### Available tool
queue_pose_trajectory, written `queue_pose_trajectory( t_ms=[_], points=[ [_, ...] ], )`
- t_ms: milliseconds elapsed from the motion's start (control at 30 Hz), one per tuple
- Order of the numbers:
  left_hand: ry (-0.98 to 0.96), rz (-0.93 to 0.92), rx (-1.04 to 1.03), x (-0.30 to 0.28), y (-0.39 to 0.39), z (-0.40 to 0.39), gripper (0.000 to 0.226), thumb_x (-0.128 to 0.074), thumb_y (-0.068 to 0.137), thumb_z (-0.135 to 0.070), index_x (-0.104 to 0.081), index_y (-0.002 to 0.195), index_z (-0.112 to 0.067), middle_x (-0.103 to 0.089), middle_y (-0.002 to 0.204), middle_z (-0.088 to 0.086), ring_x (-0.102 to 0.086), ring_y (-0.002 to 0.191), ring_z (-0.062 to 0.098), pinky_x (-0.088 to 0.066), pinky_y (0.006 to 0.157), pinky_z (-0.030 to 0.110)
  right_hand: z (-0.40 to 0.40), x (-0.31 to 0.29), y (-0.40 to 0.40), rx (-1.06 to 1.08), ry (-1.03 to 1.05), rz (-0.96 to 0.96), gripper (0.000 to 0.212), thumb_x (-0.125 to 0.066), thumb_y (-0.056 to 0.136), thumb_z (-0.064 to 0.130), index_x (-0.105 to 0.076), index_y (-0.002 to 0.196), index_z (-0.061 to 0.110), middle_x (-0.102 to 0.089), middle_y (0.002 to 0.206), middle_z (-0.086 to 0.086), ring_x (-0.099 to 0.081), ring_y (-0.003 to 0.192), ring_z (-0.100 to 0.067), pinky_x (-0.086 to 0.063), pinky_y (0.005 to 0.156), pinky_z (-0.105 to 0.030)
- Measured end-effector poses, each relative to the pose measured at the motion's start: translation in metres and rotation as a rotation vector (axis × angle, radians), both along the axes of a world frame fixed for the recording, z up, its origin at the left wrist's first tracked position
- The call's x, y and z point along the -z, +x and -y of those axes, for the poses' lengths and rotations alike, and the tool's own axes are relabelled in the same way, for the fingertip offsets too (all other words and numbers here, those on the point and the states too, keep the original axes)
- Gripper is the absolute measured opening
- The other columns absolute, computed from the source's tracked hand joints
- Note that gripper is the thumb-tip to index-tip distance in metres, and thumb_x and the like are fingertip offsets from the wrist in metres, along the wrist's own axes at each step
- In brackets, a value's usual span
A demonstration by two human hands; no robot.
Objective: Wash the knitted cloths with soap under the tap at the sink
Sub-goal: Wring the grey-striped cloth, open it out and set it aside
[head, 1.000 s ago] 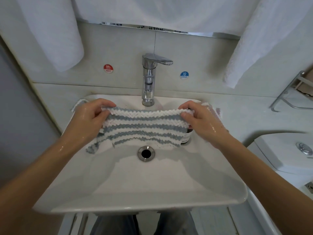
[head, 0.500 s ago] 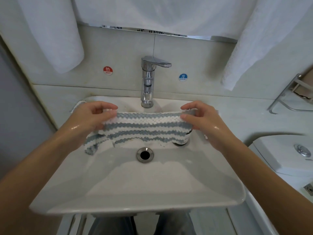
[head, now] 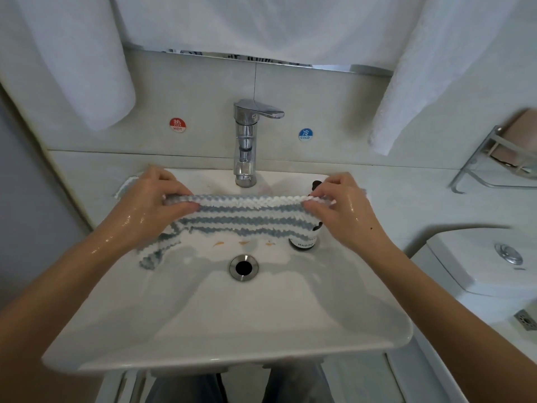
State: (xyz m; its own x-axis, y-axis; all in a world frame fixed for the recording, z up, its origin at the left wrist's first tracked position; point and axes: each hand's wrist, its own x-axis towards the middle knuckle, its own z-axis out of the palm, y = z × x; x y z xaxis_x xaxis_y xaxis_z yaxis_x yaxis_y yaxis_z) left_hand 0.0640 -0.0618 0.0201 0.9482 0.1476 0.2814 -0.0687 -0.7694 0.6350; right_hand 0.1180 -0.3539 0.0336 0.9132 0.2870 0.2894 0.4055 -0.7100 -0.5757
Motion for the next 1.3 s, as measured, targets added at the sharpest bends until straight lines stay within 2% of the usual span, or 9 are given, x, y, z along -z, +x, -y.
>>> queue_pose_trajectory(
  t_ms=[100, 200, 367, 600, 800, 967, 1100, 1200, 1300],
  points=[
    [-0.248, -0.121, 0.052, -0.008, 0.0, -0.004, 0.008, -0.073, 0.083, -0.015, -0.072, 0.076, -0.019, -0.066, 0.098, -0.006, -0.06, 0.083, 0.0, -0.044, 0.074, 0.011, 0.003, -0.004, -0.001, -0.054, 0.201, -0.215, 0.012, -0.064, 0.091, 0.019, -0.065, 0.081, 0.013, -0.057, 0.084, 0.012, -0.055, 0.083, -0.001, -0.039, 0.066, -0.007],
    [-0.426, -0.204, 0.069, -0.012, -0.001, -0.005, 0.009, -0.07, 0.084, -0.018, -0.073, 0.076, -0.019, -0.071, 0.08, 0.013, -0.063, 0.069, 0.017, -0.049, 0.064, 0.025, 0.005, -0.005, -0.001, -0.035, 0.428, -0.395, 0.022, -0.063, 0.092, 0.019, -0.059, 0.071, 0.017, -0.056, 0.065, 0.012, -0.054, 0.064, -0.004, -0.041, 0.063, -0.02],
    [-0.507, -0.295, 0.003, -0.004, 0.005, 0.003, 0.015, -0.068, 0.088, -0.016, -0.071, 0.073, -0.012, -0.067, 0.061, -0.006, -0.062, 0.056, 0.006, -0.052, 0.05, 0.018, -0.002, 0.001, 0.001, 0.023, 0.44, -0.423, 0.015, -0.062, 0.094, 0.022, -0.062, 0.08, 0.015, -0.062, 0.077, -0.003, -0.059, 0.075, -0.017, -0.048, 0.068, -0.034],
    [-0.574, -0.353, -0.039, 0.009, 0.009, 0.041, 0.009, -0.066, 0.089, -0.01, -0.065, 0.081, -0.009, -0.062, 0.069, 0.008, -0.059, 0.048, 0.009, -0.049, 0.041, 0.018, -0.016, 0.022, 0.002, 0.1, 0.454, -0.56, 0.012, -0.063, 0.093, 0.019, -0.063, 0.083, 0.012, -0.062, 0.082, -0.012, -0.058, 0.071, -0.023, -0.05, 0.063, -0.031],
    [-0.651, -0.309, 0.062, 0.011, 0.009, 0.087, 0.011, -0.068, 0.087, -0.004, -0.066, 0.089, -0.014, -0.069, 0.081, 0.008, -0.066, 0.059, 0.013, -0.058, 0.053, 0.026, -0.031, 0.032, -0.006, 0.082, 0.479, -0.493, 0.012, -0.061, 0.094, 0.019, -0.063, 0.084, 0.014, -0.057, 0.063, -0.003, -0.051, 0.056, -0.017, -0.045, 0.055, -0.029],
    [-0.554, -0.281, 0.313, 0.008, 0.001, 0.116, 0.043, -0.055, 0.08, 0.014, -0.065, 0.11, -0.015, -0.07, 0.096, 0.006, -0.07, 0.081, 0.01, -0.058, 0.068, 0.021, -0.036, 0.03, -0.02, -0.009, 0.418, -0.365, 0.005, -0.066, 0.088, 0.023, -0.063, 0.09, 0.025, -0.063, 0.077, 0.008, -0.058, 0.068, -0.006, -0.047, 0.065, -0.023],
    [-0.464, -0.26, 0.433, 0.005, -0.003, 0.128, 0.058, -0.053, 0.077, 0.02, -0.061, 0.123, -0.015, -0.066, 0.111, -0.002, -0.066, 0.098, 0.008, -0.057, 0.081, 0.028, -0.021, 0.027, -0.031, -0.05, 0.388, -0.339, 0.032, -0.075, 0.078, 0.016, -0.058, 0.104, 0.025, -0.06, 0.082, 0.015, -0.057, 0.067, 0.007, -0.047, 0.061, -0.016],
    [-0.416, -0.211, 0.479, 0.004, -0.005, 0.141, 0.062, -0.048, 0.078, 0.018, -0.061, 0.119, -0.027, -0.059, 0.111, -0.012, -0.063, 0.099, 0.009, -0.056, 0.073, 0.026, -0.009, 0.031, -0.034, 0.039, 0.339, -0.233, 0.03, -0.073, 0.081, 0.022, -0.059, 0.108, 0.022, -0.063, 0.086, 0.012, -0.06, 0.074, -0.001, -0.049, 0.066, -0.021],
    [-0.431, -0.142, 0.487, 0.008, -0.002, 0.152, 0.058, -0.046, 0.081, 0.015, -0.061, 0.109, -0.034, -0.06, 0.107, -0.014, -0.065, 0.088, 0.007, -0.051, 0.065, 0.016, 0.008, 0.03, -0.032, 0.099, 0.471, -0.214, 0.009, -0.061, 0.09, 0.015, -0.065, 0.098, 0.018, -0.062, 0.075, 0.006, -0.055, 0.06, -0.004, -0.045, 0.057, -0.02]
  ],
)
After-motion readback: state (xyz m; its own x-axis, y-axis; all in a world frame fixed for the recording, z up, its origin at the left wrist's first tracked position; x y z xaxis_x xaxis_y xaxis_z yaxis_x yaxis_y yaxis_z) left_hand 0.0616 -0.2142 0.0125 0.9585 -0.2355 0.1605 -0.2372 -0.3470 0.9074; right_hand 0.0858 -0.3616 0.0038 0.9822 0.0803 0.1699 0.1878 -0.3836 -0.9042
